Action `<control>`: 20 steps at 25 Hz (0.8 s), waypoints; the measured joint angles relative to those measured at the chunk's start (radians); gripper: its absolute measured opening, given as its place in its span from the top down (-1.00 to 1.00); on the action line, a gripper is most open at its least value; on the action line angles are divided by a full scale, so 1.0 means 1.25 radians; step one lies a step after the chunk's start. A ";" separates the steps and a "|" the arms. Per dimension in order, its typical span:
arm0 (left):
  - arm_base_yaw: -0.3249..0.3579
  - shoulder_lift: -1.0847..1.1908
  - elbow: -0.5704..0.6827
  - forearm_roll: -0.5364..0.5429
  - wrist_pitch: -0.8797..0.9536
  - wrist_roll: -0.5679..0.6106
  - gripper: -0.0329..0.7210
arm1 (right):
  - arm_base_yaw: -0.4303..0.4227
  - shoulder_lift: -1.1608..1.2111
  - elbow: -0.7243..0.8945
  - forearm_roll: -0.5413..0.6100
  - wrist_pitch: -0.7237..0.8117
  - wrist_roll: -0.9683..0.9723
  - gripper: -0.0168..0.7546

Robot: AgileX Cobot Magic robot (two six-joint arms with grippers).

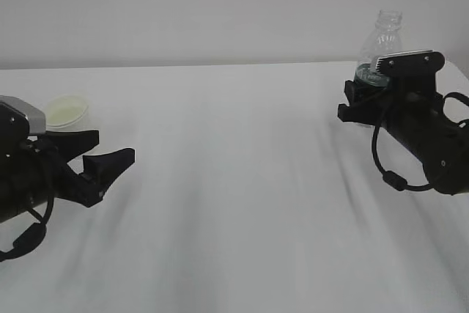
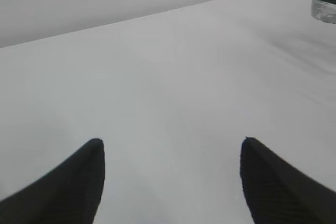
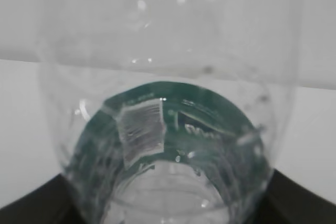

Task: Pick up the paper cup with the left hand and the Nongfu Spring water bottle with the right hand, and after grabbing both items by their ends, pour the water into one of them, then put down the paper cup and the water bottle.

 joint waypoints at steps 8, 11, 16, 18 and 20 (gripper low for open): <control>-0.035 -0.001 0.000 -0.010 0.000 0.000 -0.61 | 0.000 0.038 0.000 0.000 -0.028 0.000 -0.23; -0.035 -0.001 0.000 -0.013 0.000 0.000 -0.61 | 0.000 0.038 0.000 0.000 -0.030 0.000 -0.23; -0.042 -0.001 0.000 -0.014 0.000 0.000 -0.61 | 0.000 0.038 0.000 0.000 -0.031 0.000 -0.23; -0.046 -0.001 0.000 -0.015 0.000 0.000 -0.61 | 0.000 0.038 0.000 0.000 -0.033 0.000 -0.23; -0.048 -0.001 0.000 -0.015 0.000 0.000 -0.61 | 0.000 0.038 0.000 0.000 -0.033 0.001 -0.23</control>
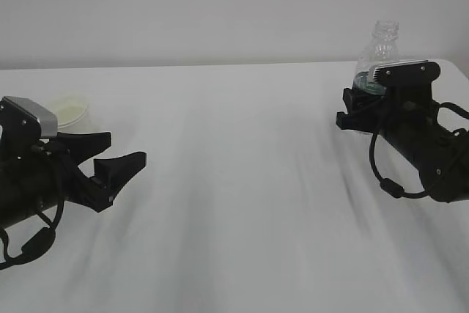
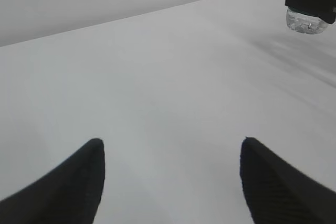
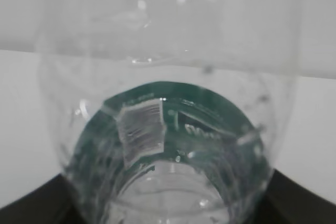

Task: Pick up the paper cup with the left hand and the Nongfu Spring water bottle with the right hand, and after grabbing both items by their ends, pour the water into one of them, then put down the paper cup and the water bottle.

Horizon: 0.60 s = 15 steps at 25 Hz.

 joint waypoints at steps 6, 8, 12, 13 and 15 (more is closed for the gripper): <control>-0.001 0.000 0.000 0.000 0.000 0.000 -0.61 | 0.000 0.025 -0.002 0.000 -0.041 0.000 -0.23; -0.001 0.000 0.000 0.000 0.000 0.000 -0.61 | 0.000 0.046 -0.003 0.000 -0.075 0.000 -0.23; -0.001 0.000 0.000 0.000 0.000 0.000 -0.61 | 0.000 0.074 -0.004 0.000 -0.089 0.000 -0.23; -0.001 0.000 0.000 0.000 0.000 0.000 -0.61 | 0.000 0.075 -0.004 0.000 -0.089 0.000 -0.23; -0.001 0.000 0.000 0.000 0.000 0.000 -0.61 | 0.000 0.079 -0.004 0.000 -0.094 0.000 -0.23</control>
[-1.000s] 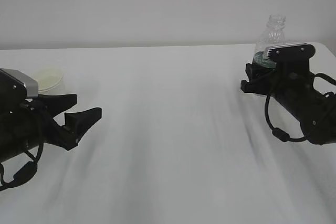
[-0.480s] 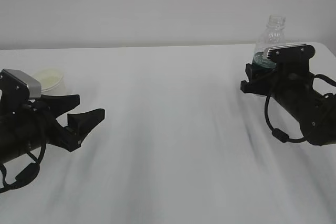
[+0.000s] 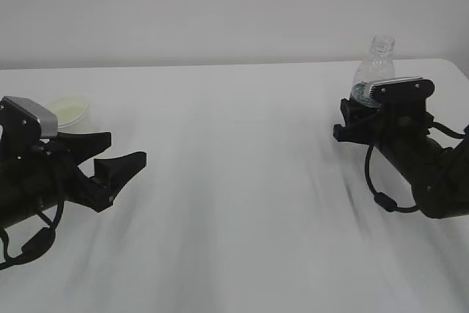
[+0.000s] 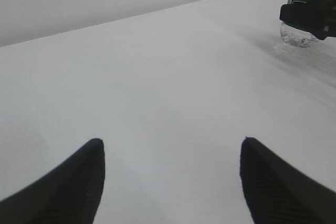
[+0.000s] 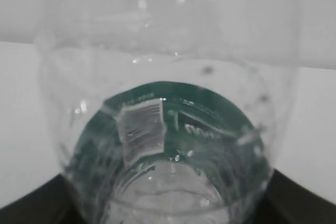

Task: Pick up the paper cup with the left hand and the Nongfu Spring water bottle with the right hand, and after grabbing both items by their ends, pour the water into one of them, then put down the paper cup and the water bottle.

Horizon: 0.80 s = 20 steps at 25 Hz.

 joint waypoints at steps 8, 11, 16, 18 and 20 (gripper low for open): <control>0.000 0.000 0.000 0.000 0.000 0.000 -0.61 | 0.000 0.005 -0.001 0.001 -0.009 0.000 -0.23; 0.000 0.000 0.000 0.000 0.000 0.000 -0.61 | 0.000 0.005 -0.001 0.001 -0.011 0.000 -0.23; 0.000 0.000 0.000 0.000 0.000 0.000 -0.61 | 0.000 0.005 -0.001 0.001 -0.011 0.000 -0.27; 0.000 0.000 0.000 0.000 0.000 0.000 -0.61 | 0.000 0.005 -0.001 0.001 -0.010 0.000 -0.37; 0.000 0.000 0.000 0.000 0.000 0.000 -0.61 | 0.000 0.005 -0.003 0.001 -0.008 0.000 -0.49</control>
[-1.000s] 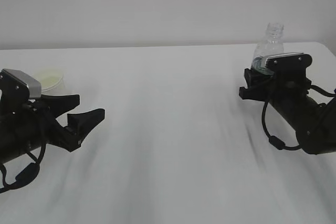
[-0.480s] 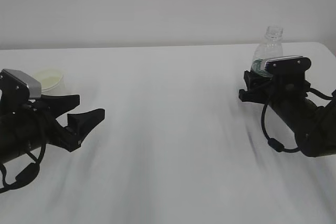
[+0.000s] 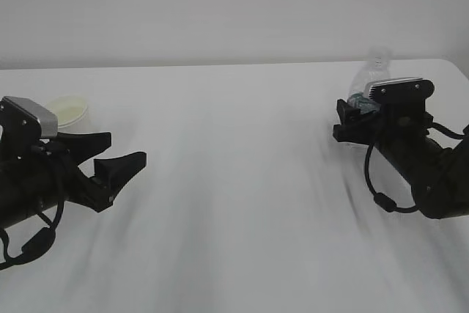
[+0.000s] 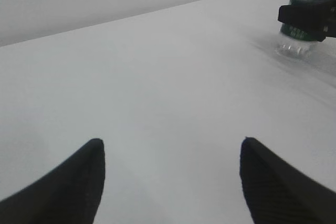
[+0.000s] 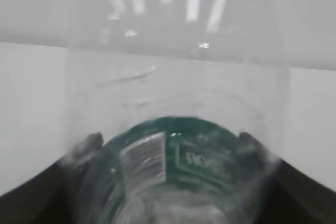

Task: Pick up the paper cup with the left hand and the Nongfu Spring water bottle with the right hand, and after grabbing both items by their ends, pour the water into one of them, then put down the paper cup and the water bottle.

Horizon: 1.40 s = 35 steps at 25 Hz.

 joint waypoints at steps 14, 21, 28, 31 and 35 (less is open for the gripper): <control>0.000 0.000 0.000 0.000 0.000 0.000 -0.59 | 0.000 0.000 0.000 0.003 0.004 0.000 -0.61; 0.000 0.000 0.000 0.000 0.000 0.000 -0.59 | 0.000 0.000 0.013 0.004 0.010 0.000 -0.61; 0.000 0.000 0.000 0.000 0.000 0.000 -0.59 | 0.000 -0.001 0.042 0.004 -0.012 0.000 -0.61; 0.000 0.000 0.000 0.000 0.000 0.000 -0.59 | 0.000 -0.001 0.057 0.004 -0.018 0.000 -0.61; 0.000 0.000 0.000 0.000 0.000 0.000 -0.59 | 0.000 -0.004 0.079 0.004 -0.020 0.000 -0.61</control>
